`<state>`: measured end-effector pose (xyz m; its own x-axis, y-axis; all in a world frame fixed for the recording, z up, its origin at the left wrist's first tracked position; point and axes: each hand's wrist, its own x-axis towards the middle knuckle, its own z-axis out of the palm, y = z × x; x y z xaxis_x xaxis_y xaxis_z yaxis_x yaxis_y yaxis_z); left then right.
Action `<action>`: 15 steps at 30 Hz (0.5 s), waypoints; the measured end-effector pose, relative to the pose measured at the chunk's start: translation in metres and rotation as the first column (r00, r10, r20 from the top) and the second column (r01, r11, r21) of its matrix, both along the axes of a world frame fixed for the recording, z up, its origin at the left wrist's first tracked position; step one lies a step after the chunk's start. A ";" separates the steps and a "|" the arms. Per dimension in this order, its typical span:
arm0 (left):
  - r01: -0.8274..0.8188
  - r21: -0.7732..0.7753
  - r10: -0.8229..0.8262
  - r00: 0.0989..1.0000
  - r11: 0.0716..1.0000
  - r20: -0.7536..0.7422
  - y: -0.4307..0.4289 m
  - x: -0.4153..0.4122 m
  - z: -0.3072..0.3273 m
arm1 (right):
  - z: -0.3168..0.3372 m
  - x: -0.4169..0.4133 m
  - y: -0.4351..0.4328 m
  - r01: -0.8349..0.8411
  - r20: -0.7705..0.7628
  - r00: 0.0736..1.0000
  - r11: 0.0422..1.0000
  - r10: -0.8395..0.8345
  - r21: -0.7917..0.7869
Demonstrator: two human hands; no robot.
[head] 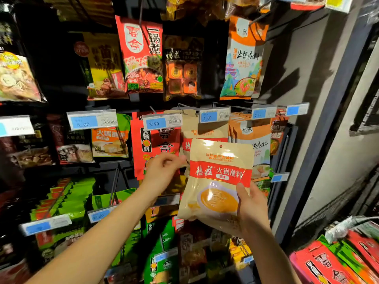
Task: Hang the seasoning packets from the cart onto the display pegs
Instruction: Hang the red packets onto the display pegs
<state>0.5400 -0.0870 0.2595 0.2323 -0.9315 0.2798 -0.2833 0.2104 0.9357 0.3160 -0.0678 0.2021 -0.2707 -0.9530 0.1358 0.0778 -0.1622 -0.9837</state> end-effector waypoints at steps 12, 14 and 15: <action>0.169 0.109 -0.113 0.911 0.980 -0.397 -0.024 -0.057 -0.009 | 0.008 -0.025 -0.019 0.001 0.066 0.998 1.000 0.000 -0.019; 0.087 0.092 -0.039 0.900 0.992 -0.434 -0.031 -0.060 -0.008 | 0.007 -0.038 -0.025 0.023 0.050 0.999 0.999 -0.021 -0.028; 0.043 0.090 0.001 0.898 0.995 -0.441 -0.035 -0.060 -0.007 | 0.008 -0.045 -0.027 0.035 0.056 0.998 0.999 -0.033 -0.032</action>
<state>0.4803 -0.1215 0.2524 0.2912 -0.9545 0.0639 0.1650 0.1159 0.9795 0.2711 -0.0952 0.2102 -0.3109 -0.9384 0.1509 0.1258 -0.1979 -0.9721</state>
